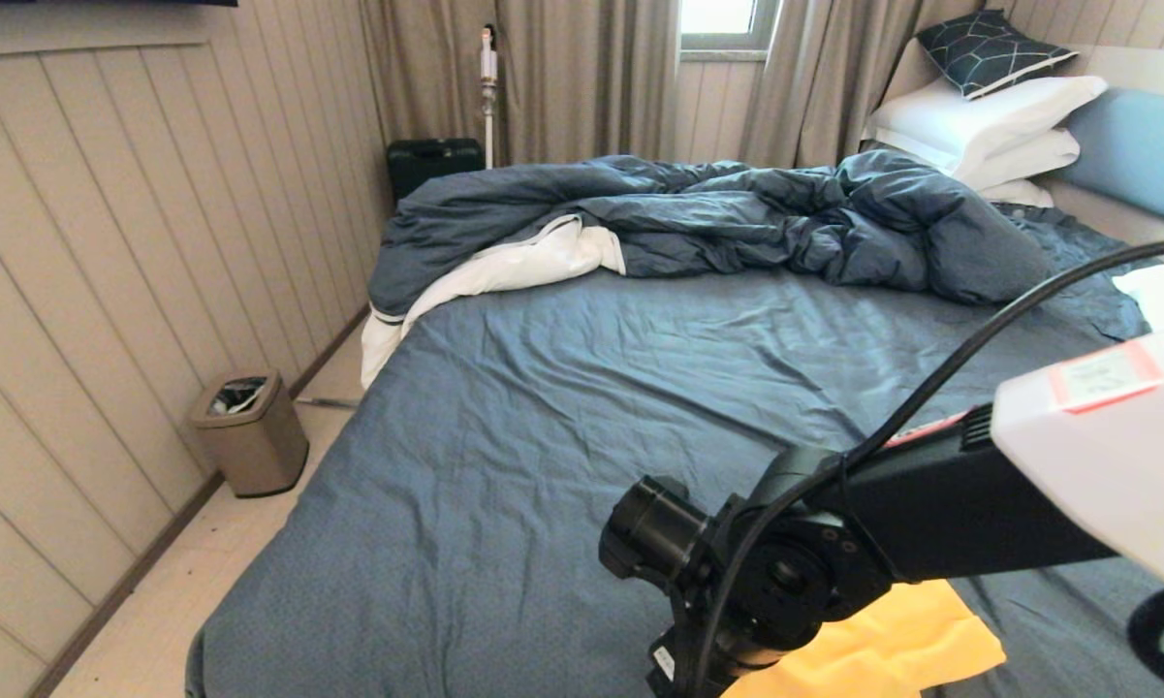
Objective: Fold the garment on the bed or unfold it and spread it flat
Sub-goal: Unford the yellow T-shirt
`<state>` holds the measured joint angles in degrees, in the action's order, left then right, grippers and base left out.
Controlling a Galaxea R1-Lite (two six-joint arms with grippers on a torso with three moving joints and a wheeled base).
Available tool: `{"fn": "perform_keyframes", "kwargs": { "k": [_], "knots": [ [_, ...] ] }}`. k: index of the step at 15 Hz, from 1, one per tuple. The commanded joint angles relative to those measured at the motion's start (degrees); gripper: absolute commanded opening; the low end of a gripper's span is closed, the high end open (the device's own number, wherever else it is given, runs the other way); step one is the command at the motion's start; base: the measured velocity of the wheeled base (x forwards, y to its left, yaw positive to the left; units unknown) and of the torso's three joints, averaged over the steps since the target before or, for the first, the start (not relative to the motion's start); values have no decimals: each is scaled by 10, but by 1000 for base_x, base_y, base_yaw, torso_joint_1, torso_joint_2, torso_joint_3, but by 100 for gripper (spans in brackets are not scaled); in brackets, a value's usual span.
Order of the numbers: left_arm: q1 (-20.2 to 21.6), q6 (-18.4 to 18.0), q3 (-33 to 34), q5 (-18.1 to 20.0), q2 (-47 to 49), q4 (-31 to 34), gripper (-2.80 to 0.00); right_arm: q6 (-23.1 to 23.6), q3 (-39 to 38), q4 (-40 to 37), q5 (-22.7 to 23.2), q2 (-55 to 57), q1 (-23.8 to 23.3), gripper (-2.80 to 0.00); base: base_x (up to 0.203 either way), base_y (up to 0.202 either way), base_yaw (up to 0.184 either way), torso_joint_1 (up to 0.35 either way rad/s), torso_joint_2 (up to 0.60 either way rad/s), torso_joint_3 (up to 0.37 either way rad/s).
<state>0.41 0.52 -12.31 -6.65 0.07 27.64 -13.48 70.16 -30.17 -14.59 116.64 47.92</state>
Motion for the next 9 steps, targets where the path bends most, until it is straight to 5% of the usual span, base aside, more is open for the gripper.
{"fn": "perform_keyframes", "kwargs": {
  "k": [1, 9],
  "knots": [
    [0, 0, 0, -1, 1, 1, -280, -4, 12, -2, -1, 21, 0, 0, 0, 0, 0, 0, 0, 0],
    [0, 2, 0, 0, 1, 1, -280, -19, -5, -2, -39, 27, 0, 0, 0, 0, 0, 0, 0, 0]
  ]
}}
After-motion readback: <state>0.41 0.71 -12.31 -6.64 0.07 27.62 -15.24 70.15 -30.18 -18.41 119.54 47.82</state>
